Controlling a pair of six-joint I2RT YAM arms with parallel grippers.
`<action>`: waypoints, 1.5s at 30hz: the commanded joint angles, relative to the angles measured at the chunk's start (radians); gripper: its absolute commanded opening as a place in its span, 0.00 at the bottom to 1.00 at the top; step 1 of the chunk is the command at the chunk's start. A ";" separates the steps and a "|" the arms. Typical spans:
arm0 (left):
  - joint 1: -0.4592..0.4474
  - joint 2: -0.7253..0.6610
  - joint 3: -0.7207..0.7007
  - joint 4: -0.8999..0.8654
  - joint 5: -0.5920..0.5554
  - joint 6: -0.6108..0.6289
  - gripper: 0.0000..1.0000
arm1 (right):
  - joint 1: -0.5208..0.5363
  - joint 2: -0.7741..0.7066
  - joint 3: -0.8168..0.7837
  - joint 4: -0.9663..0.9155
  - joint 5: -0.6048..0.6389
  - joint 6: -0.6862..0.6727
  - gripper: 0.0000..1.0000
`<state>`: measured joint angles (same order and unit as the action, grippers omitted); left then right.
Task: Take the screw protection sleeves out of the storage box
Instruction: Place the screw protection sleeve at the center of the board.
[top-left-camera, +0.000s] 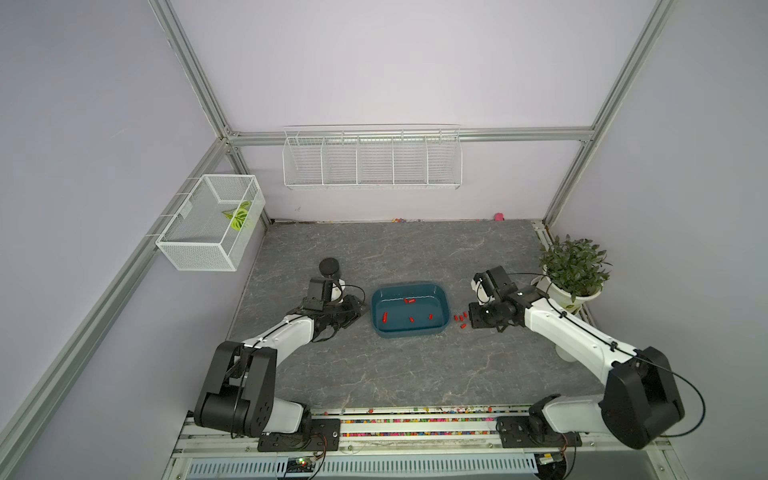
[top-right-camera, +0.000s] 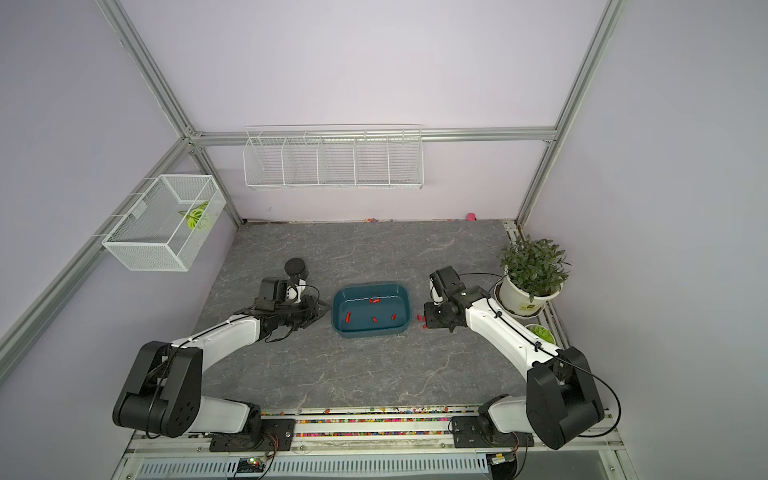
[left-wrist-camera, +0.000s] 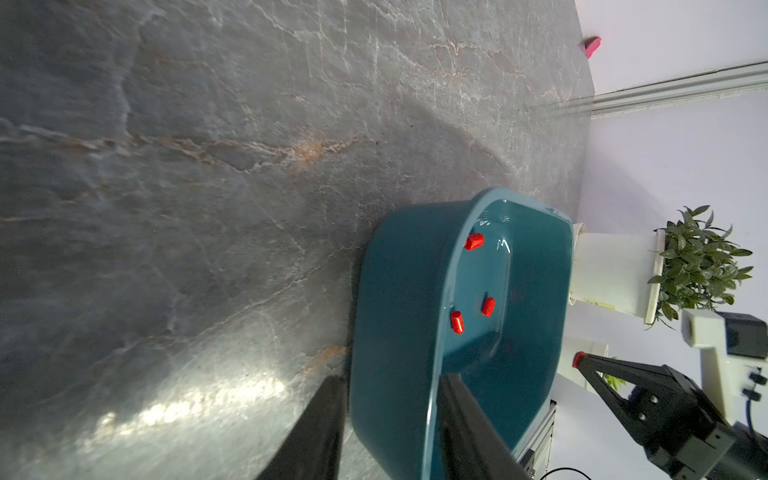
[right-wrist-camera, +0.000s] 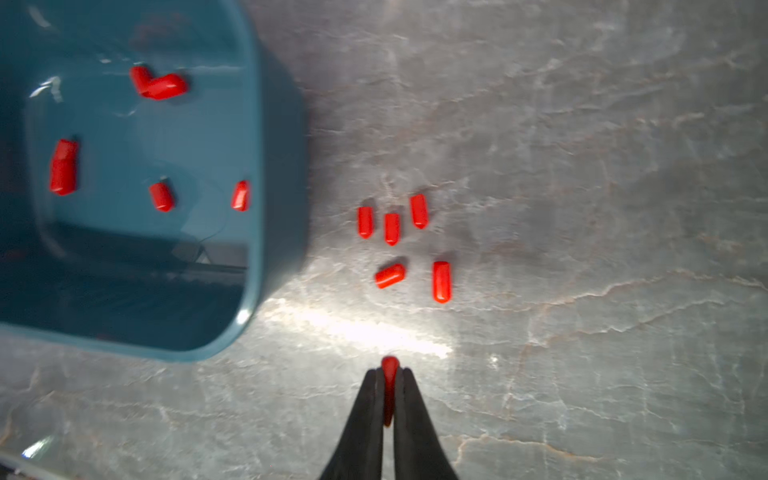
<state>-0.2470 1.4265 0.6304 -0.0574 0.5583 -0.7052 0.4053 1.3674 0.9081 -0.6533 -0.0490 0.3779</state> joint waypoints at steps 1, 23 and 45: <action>0.006 0.013 0.025 0.004 0.012 0.010 0.43 | -0.031 0.026 -0.026 0.056 -0.001 0.010 0.12; 0.006 0.018 0.025 0.002 0.014 0.010 0.43 | -0.106 0.271 0.044 0.166 -0.011 -0.019 0.14; 0.006 0.018 0.026 0.002 0.015 0.012 0.43 | -0.114 0.342 0.070 0.182 -0.006 -0.037 0.24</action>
<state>-0.2470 1.4326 0.6304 -0.0574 0.5659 -0.7052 0.2996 1.7012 0.9665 -0.4664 -0.0563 0.3519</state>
